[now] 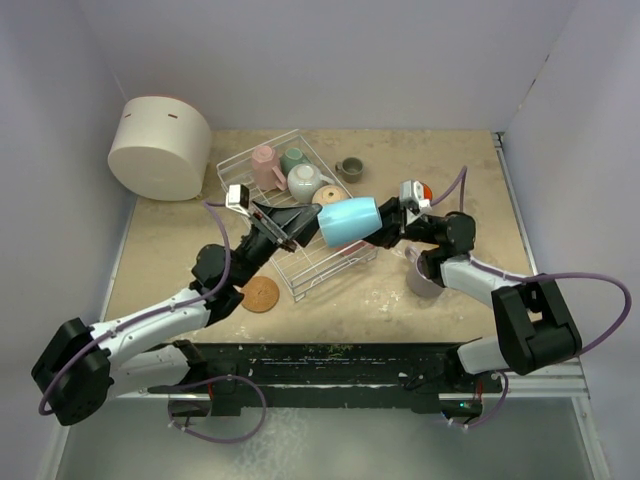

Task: Load the cups into the dish rack
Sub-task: Turn the cup upside down in the dish rack.

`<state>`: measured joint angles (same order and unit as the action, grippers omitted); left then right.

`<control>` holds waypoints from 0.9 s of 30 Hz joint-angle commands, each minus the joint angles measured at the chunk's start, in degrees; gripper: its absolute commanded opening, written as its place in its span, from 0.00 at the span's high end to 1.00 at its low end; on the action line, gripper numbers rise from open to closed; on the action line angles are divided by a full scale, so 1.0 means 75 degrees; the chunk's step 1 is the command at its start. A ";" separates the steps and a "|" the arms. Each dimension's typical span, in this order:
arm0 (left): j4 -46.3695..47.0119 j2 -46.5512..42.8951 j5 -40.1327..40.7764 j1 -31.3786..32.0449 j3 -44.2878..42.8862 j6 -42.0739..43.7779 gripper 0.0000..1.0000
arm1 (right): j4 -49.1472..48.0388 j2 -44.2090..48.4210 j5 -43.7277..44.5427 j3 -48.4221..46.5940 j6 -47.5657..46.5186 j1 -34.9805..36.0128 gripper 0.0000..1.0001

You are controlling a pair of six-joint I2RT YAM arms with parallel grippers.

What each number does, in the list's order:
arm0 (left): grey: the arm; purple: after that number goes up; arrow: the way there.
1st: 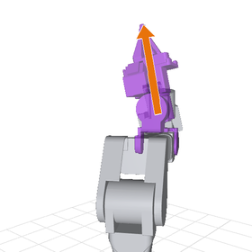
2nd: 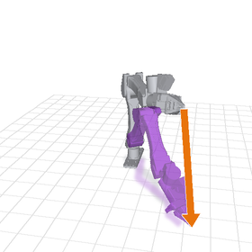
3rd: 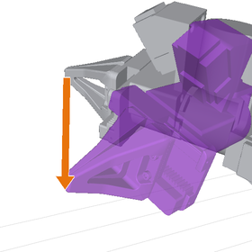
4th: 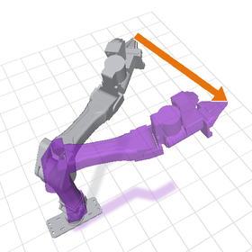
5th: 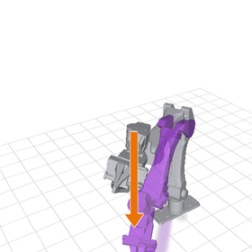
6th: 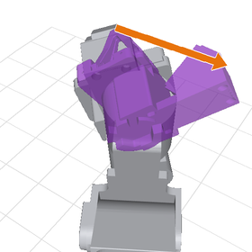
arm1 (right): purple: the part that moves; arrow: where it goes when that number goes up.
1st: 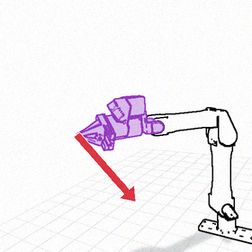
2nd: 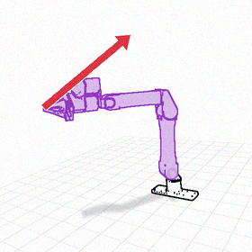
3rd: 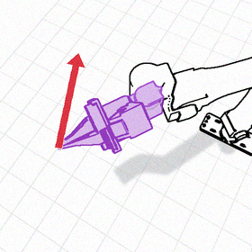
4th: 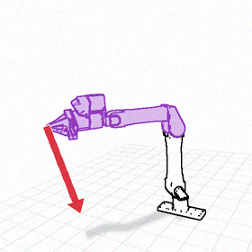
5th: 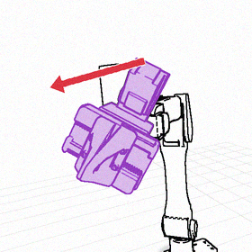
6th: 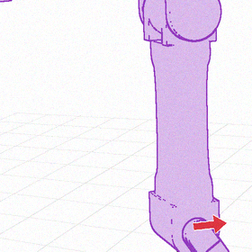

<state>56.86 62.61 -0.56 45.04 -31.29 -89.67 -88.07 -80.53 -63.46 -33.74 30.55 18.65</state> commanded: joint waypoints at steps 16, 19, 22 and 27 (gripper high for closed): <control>-0.3890 -0.3316 0.0513 -0.1121 0.0585 0.2296 0.17 | 0.1200 0.0470 -0.0195 -0.0570 -0.0513 -0.0015 1.00; -0.5548 -0.3699 0.0482 -0.1385 -0.0048 0.3224 0.13 | 0.1646 0.0594 -0.0072 -0.0648 -0.0826 -0.0015 1.00; -0.7346 -0.3760 0.0757 -0.1449 -0.1021 0.4616 0.08 | 0.2293 0.0729 0.0079 -0.0751 -0.1259 -0.0015 1.00; -0.9728 -0.3356 0.1552 -0.1447 -0.2695 0.6859 0.00 | 0.3299 0.0766 0.0196 -0.1039 -0.1691 -0.0018 1.00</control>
<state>0.97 36.01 6.20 34.50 -41.74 -56.40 -67.31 -77.12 -65.08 -36.80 21.76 18.63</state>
